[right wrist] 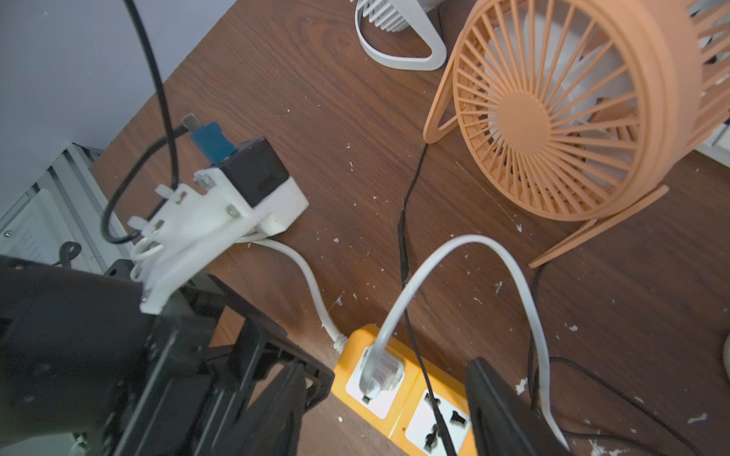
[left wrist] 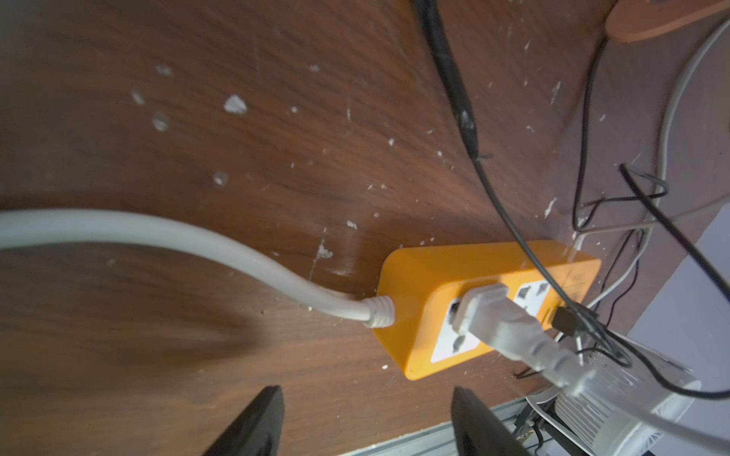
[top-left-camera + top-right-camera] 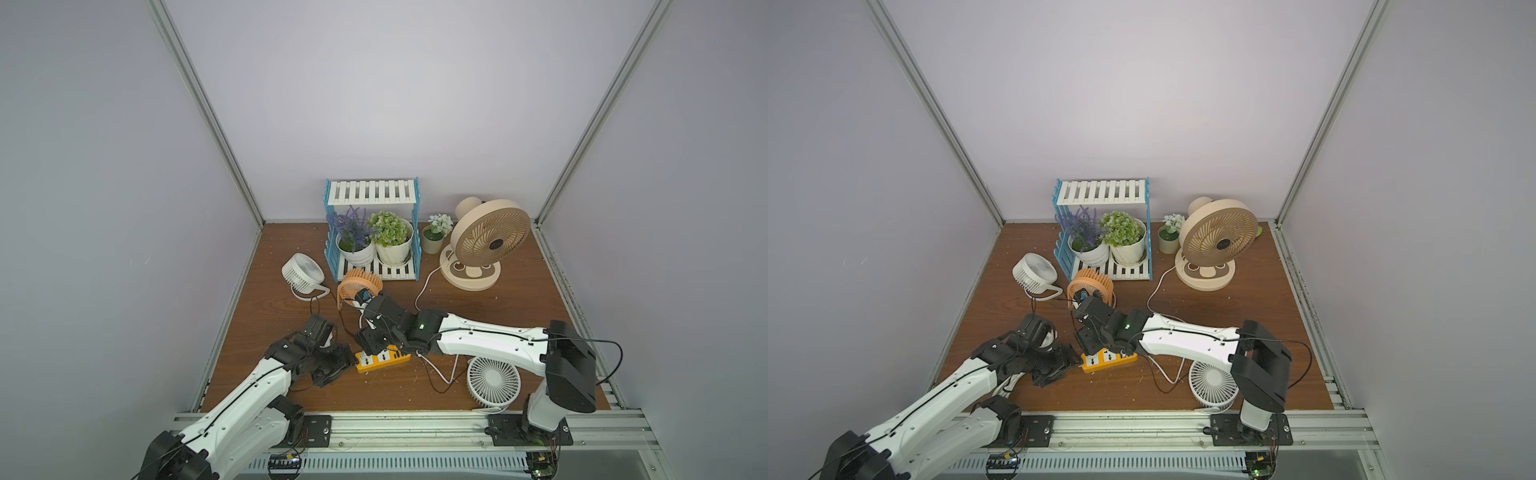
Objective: Unplug the desk fan from the power strip
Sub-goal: Remove the plug from the socket.
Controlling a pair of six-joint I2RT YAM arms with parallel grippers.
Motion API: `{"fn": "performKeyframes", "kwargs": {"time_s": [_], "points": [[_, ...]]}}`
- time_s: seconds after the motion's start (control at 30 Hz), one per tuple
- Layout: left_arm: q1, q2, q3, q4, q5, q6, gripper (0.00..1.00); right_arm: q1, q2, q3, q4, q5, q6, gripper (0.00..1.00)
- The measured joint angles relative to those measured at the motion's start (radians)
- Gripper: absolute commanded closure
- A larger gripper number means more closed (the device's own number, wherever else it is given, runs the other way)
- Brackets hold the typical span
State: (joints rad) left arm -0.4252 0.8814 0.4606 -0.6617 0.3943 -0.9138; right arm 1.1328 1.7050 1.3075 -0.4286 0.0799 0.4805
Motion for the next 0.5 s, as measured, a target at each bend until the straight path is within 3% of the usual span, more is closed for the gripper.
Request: {"fn": "performKeyframes", "kwargs": {"time_s": [0.27,0.5], "points": [[0.034,0.022,-0.011,0.041,0.051,0.034,0.32,0.000,0.027,0.030,-0.003,-0.018,0.019,0.47],[0.037,0.066,-0.011,0.056,0.075,0.051,0.35,0.000,0.029,0.032,-0.029,-0.013,0.025,0.43]]}}
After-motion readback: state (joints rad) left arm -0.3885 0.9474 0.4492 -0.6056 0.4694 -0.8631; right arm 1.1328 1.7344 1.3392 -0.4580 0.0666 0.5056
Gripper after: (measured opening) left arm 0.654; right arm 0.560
